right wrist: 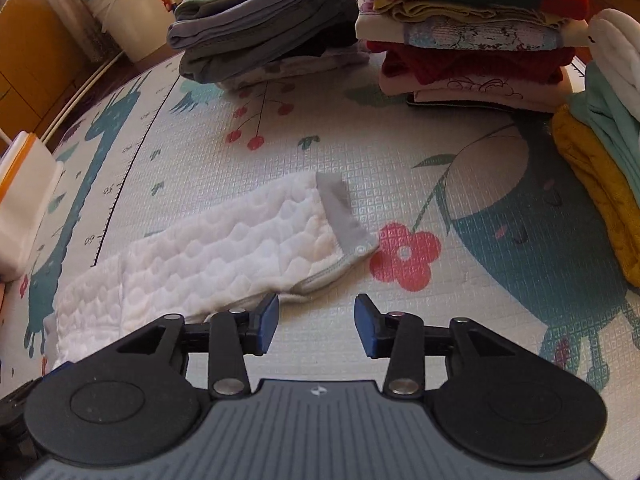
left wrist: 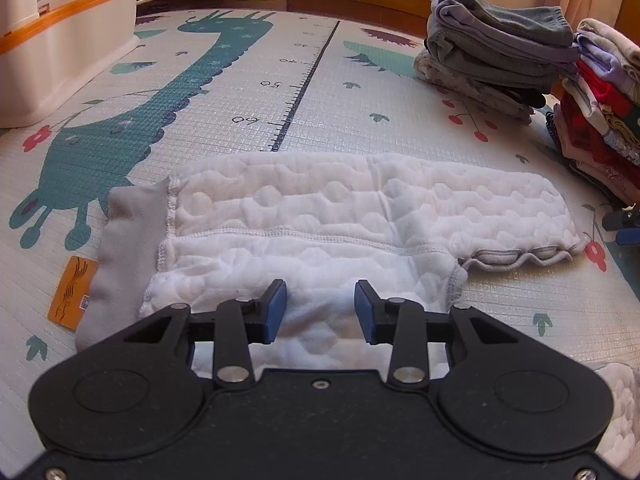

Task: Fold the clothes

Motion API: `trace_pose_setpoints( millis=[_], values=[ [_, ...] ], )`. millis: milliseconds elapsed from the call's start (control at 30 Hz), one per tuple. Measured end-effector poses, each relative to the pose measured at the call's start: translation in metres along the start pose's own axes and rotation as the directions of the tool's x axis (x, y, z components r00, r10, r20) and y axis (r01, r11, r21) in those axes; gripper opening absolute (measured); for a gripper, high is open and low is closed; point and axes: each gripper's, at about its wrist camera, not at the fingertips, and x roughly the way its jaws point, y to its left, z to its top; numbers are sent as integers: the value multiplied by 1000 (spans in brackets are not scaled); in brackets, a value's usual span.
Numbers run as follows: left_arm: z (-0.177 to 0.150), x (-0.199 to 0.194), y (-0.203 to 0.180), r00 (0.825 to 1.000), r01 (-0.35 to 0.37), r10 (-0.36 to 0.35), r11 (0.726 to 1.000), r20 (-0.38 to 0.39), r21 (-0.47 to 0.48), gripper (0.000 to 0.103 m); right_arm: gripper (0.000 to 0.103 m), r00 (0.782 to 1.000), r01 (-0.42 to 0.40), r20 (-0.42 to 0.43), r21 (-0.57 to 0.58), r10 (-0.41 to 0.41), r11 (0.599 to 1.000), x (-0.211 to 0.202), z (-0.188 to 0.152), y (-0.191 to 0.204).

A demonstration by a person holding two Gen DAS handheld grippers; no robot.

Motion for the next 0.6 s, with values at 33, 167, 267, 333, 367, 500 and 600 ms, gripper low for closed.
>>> trace_pose_setpoints(
  millis=[33, 167, 267, 333, 367, 500, 600],
  values=[
    [-2, 2, -1, 1000, -9, 9, 1000, -6, 10, 36, 43, 1000, 19, 13, -20, -19, 1000, 9, 6, 1],
    [-11, 6, -6, 1000, -25, 25, 998, -4, 61, 39, 42, 996, 85, 49, -95, -80, 992, 44, 25, 0],
    [-12, 7, -11, 999, -38, 39, 992, -4, 123, 40, 22, 992, 123, 18, -223, -122, 967, 70, 22, 9],
    [-12, 8, -7, 1000, -27, 28, 991, -10, 135, 44, 19, 984, 180, 68, -348, -167, 920, 77, 16, 20],
    [-11, 9, -5, 1000, -20, 22, 991, -12, 135, 46, 19, 977, 214, 90, -378, -195, 901, 79, 17, 22],
    [-11, 9, -4, 1000, -11, 14, 988, -17, 153, 47, 17, 960, 278, 80, -318, -267, 906, 87, 45, 3],
    [-8, 7, -5, 1000, -1, 3, 989, -16, 149, 46, 17, 944, 329, 101, -339, -313, 882, 84, 54, -8]
  ],
)
